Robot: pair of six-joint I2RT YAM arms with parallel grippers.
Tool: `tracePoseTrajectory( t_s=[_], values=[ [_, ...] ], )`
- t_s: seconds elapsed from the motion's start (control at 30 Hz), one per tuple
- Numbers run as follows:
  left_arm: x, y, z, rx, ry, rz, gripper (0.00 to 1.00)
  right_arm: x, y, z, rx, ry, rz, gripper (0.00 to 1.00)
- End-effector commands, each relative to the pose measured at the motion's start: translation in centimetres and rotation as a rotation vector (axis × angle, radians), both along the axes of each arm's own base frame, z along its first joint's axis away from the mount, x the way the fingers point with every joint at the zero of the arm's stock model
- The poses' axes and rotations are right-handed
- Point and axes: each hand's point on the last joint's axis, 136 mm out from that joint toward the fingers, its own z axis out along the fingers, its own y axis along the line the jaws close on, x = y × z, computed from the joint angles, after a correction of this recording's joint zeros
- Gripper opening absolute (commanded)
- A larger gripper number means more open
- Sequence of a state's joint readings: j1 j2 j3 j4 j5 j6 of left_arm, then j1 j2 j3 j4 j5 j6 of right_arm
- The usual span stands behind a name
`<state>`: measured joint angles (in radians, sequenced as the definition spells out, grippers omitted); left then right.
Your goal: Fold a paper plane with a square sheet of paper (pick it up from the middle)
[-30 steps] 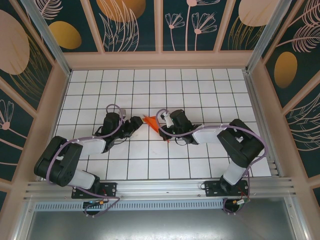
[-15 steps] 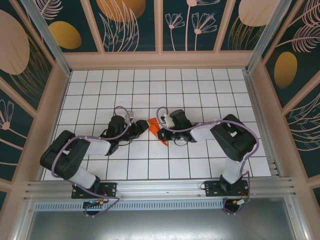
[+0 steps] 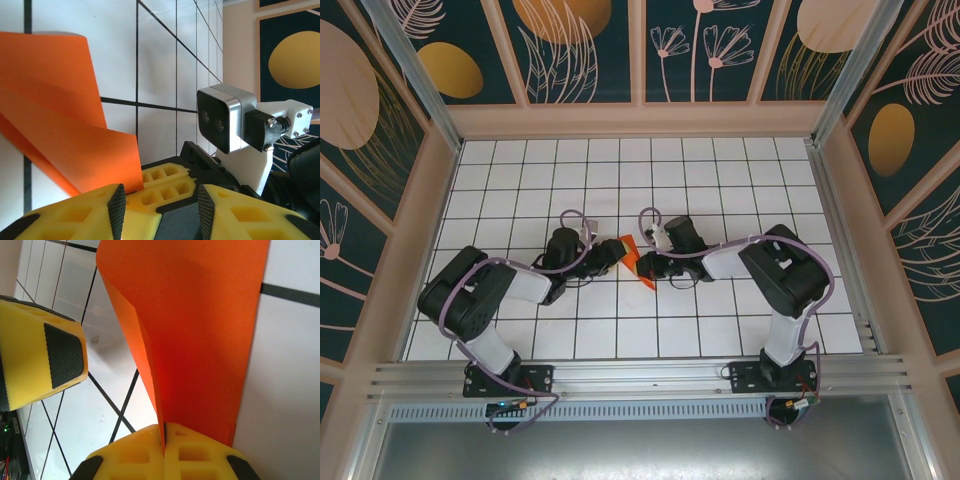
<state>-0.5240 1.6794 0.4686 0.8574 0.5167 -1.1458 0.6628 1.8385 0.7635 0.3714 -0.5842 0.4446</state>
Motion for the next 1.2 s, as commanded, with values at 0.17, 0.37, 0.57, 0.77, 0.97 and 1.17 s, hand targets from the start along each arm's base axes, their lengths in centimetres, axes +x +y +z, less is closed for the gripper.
tracePoseTrajectory(
  t_s=[0.17, 0.37, 0.57, 0.77, 0.97, 1.17],
  values=[
    [0.2, -0.9, -0.2, -0.025, -0.007, -0.024, 0.44, 0.0, -0.1, -0.3, 0.056, 0.061, -0.013, 0.00],
    [0.2, -1.3, -0.8, -0.024, 0.006, -0.035, 0.43, -0.1, -0.2, -0.8, 0.068, 0.104, -0.028, 0.00],
    [0.4, -1.6, -1.3, -0.023, 0.014, -0.042, 0.42, -0.3, -0.4, -1.2, 0.060, 0.129, -0.034, 0.00],
    [0.6, -2.0, -1.6, -0.024, 0.018, -0.049, 0.42, -0.5, -0.6, -1.7, 0.042, 0.135, -0.032, 0.00],
    [0.8, -2.0, -2.4, -0.011, 0.042, -0.046, 0.41, -0.6, -0.7, -2.0, 0.022, 0.135, -0.032, 0.00],
    [0.9, -1.8, -3.4, 0.014, 0.071, -0.032, 0.40, -0.6, -0.9, -2.1, 0.009, 0.131, -0.029, 0.02]
  ],
)
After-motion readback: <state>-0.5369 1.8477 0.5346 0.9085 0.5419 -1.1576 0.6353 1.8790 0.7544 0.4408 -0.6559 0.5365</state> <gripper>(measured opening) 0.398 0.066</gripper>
